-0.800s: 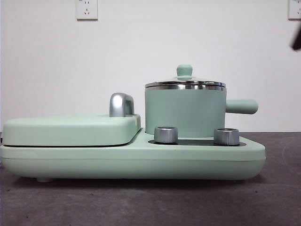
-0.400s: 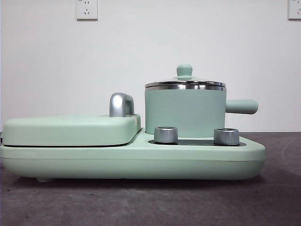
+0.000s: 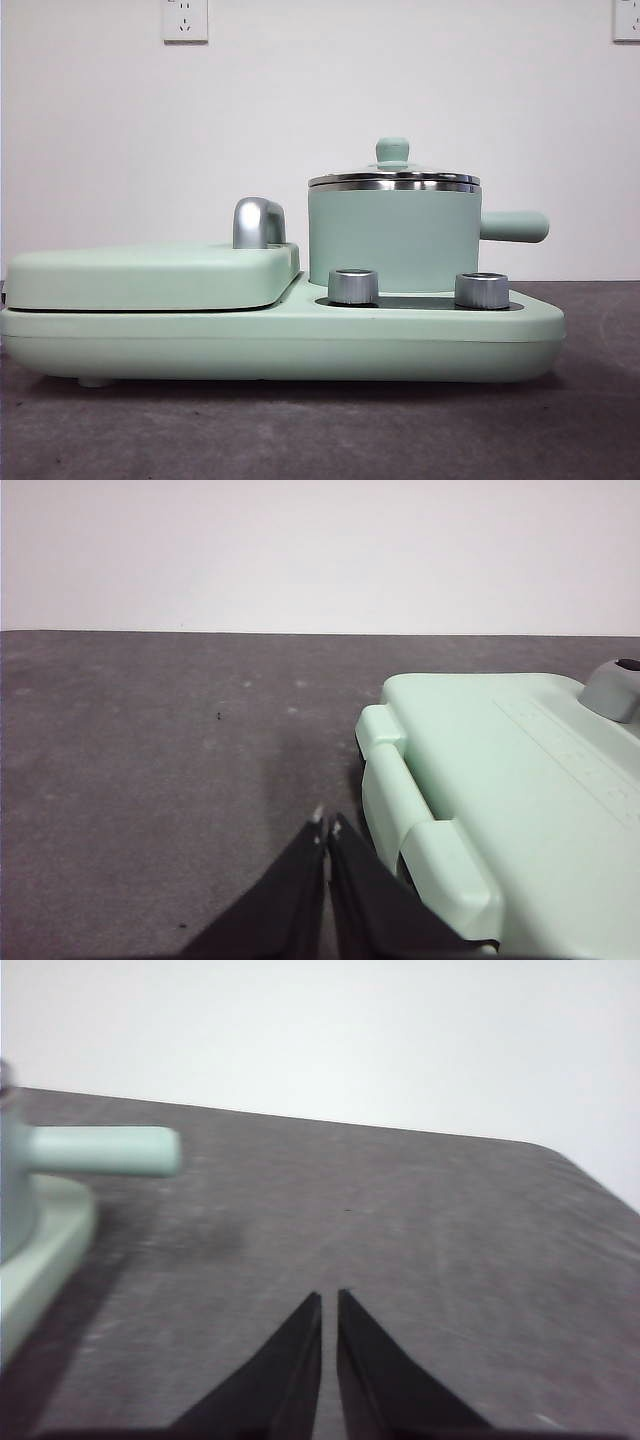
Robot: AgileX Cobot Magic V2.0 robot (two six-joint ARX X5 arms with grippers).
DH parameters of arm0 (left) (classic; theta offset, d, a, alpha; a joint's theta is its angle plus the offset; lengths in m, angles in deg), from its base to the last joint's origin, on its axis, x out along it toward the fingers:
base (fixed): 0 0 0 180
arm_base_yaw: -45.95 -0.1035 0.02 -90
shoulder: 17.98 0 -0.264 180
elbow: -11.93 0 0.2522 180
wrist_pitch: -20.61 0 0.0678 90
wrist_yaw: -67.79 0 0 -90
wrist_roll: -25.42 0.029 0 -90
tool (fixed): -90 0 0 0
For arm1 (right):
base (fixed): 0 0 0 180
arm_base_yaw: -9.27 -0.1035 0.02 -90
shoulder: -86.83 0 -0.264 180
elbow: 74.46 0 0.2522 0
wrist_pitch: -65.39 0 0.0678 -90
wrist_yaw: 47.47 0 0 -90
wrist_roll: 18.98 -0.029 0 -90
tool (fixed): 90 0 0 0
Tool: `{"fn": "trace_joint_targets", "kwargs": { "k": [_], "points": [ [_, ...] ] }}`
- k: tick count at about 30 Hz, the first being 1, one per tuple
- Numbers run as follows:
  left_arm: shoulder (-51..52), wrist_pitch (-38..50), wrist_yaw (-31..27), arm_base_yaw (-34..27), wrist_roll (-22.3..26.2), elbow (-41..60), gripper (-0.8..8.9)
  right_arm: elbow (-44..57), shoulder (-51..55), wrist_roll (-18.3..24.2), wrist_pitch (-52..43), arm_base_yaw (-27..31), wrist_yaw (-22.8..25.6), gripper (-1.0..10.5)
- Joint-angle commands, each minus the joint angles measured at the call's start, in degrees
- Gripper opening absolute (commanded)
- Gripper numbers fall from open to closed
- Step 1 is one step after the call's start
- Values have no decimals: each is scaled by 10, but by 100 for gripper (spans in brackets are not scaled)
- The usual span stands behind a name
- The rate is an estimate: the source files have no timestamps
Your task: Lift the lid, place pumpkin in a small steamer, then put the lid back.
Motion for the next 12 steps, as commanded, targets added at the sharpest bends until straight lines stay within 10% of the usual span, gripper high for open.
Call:
{"fn": "trace_joint_targets", "kwargs": {
  "k": [1, 12],
  "points": [
    [1, 3, -2, 0, 0, 11, 7, 3, 0, -4, -7, -1, -35, 25],
    [1, 3, -2, 0, 0, 11, 7, 3, 0, 0, -5, 21, -39, 25]
  ]
}}
